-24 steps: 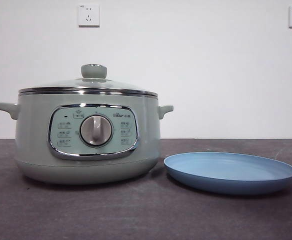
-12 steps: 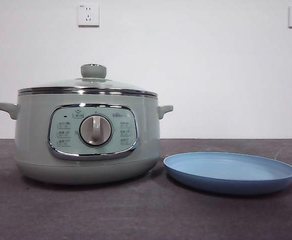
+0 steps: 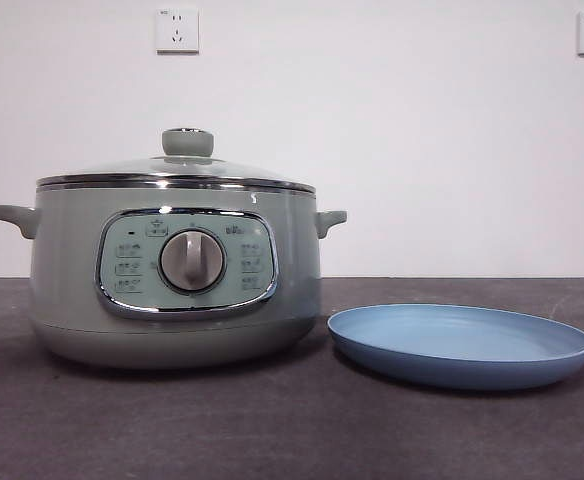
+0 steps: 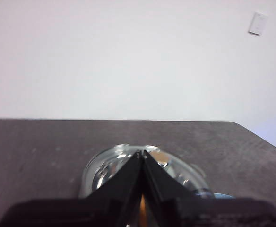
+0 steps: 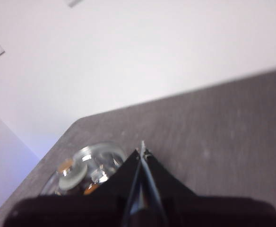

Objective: Take the potato out from the steamer,put the potato on the plate,close the lid

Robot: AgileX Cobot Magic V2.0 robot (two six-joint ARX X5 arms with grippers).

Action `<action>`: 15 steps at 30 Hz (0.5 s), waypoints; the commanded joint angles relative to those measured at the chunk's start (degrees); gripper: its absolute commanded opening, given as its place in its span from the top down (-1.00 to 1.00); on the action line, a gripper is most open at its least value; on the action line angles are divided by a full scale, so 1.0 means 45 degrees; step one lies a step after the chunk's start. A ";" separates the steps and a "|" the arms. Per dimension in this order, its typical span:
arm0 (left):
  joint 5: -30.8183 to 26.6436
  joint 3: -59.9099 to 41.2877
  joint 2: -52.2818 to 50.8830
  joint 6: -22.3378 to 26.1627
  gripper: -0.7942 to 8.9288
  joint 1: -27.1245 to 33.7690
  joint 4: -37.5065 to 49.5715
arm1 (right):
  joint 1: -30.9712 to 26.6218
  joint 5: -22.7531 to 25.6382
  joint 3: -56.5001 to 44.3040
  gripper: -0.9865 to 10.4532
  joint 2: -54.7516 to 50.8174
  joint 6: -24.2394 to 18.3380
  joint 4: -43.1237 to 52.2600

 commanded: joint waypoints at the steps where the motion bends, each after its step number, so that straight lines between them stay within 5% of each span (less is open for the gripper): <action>1: 0.0544 0.1020 0.1219 0.0680 0.85 -0.0180 -0.0146 | 0.0112 -0.0083 0.1540 0.85 0.0874 -0.1151 -0.0151; 6: 0.1987 0.3400 0.3866 0.0806 0.85 -0.0219 -0.1127 | 0.0554 -0.1020 0.4362 0.85 0.2861 -0.2603 -0.1773; 15: 0.4371 0.7577 0.8184 0.2336 0.85 -0.0291 -0.4643 | 0.2225 -0.0967 0.7684 0.85 0.5843 -0.5751 -0.7116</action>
